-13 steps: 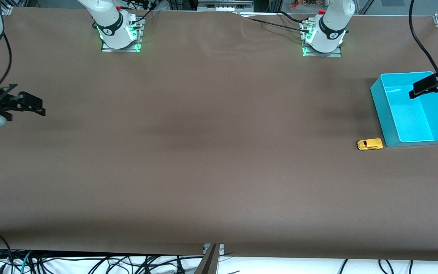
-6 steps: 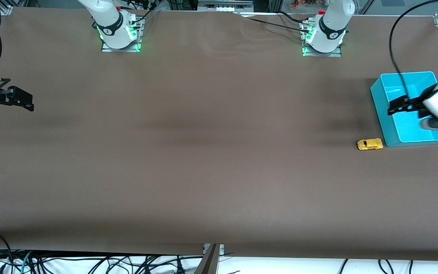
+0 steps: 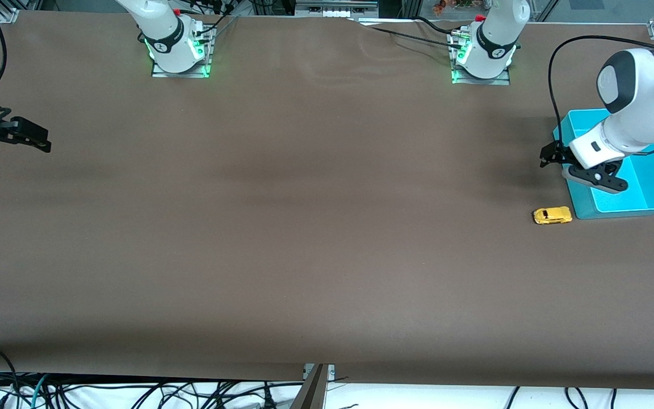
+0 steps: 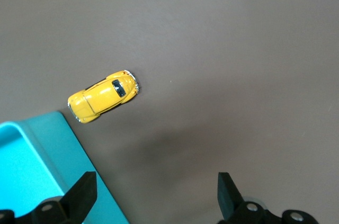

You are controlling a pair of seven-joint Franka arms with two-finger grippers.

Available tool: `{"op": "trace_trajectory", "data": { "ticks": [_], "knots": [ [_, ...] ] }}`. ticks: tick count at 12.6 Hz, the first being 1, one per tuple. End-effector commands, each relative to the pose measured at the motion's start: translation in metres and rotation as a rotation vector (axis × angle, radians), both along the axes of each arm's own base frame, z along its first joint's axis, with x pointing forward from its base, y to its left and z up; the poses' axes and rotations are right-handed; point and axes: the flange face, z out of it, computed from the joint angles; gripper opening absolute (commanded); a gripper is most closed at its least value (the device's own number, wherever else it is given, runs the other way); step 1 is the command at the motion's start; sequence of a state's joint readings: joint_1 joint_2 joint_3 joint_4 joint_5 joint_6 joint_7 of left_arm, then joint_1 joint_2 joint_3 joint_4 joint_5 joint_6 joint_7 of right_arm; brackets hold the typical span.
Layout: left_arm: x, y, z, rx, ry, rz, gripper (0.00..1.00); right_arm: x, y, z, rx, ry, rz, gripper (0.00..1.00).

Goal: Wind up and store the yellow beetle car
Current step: 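Move the left gripper down over the yellow car beside the box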

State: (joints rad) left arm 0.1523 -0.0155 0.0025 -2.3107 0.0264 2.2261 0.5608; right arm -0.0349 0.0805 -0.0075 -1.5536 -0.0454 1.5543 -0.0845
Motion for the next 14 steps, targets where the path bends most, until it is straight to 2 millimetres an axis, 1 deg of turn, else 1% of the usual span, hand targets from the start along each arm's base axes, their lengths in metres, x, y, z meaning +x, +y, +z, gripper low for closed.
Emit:
{"op": "trace_trajectory", "data": {
  "ticks": [1, 2, 3, 4, 5, 8, 9, 10, 13, 14],
  "knots": [
    [-0.003, 0.015, -0.026, 0.002, -0.006, -0.185, 1.0, -0.006, 0.001, -0.004, 0.032, 0.015, -0.017, 1.0],
    [0.001, 0.022, -0.046, 0.0, -0.013, -0.27, 1.0, -0.004, 0.001, -0.005, 0.032, 0.015, -0.015, 1.0],
    [0.005, 0.034, -0.067, -0.002, -0.027, -0.357, 1.0, -0.004, 0.001, -0.004, 0.03, 0.014, -0.014, 1.0],
    [0.01, 0.04, -0.084, 0.002, -0.05, -0.441, 1.0, -0.004, 0.001, -0.004, 0.031, 0.012, -0.011, 1.0],
    [0.016, 0.042, -0.099, 0.002, -0.058, -0.525, 1.0, -0.002, 0.001, -0.005, 0.031, 0.011, -0.009, 1.0],
    [0.046, 0.051, -0.136, -0.031, -0.035, -0.804, 1.0, 0.0, 0.001, -0.006, 0.031, 0.006, -0.004, 1.0],
    [0.056, 0.063, -0.137, -0.026, -0.043, -0.857, 1.0, 0.001, 0.001, -0.008, 0.031, 0.009, -0.007, 1.0],
    [0.062, 0.067, -0.138, -0.022, -0.048, -0.886, 1.0, 0.001, 0.002, -0.008, 0.031, 0.011, -0.004, 1.0],
    [0.062, 0.067, -0.139, -0.023, -0.047, -0.891, 1.0, 0.001, 0.004, -0.006, 0.031, 0.012, 0.0, 1.0],
    [0.061, 0.066, -0.147, -0.03, -0.041, -0.891, 1.0, 0.001, 0.003, -0.006, 0.03, 0.011, 0.0, 1.0]
  ]
}}
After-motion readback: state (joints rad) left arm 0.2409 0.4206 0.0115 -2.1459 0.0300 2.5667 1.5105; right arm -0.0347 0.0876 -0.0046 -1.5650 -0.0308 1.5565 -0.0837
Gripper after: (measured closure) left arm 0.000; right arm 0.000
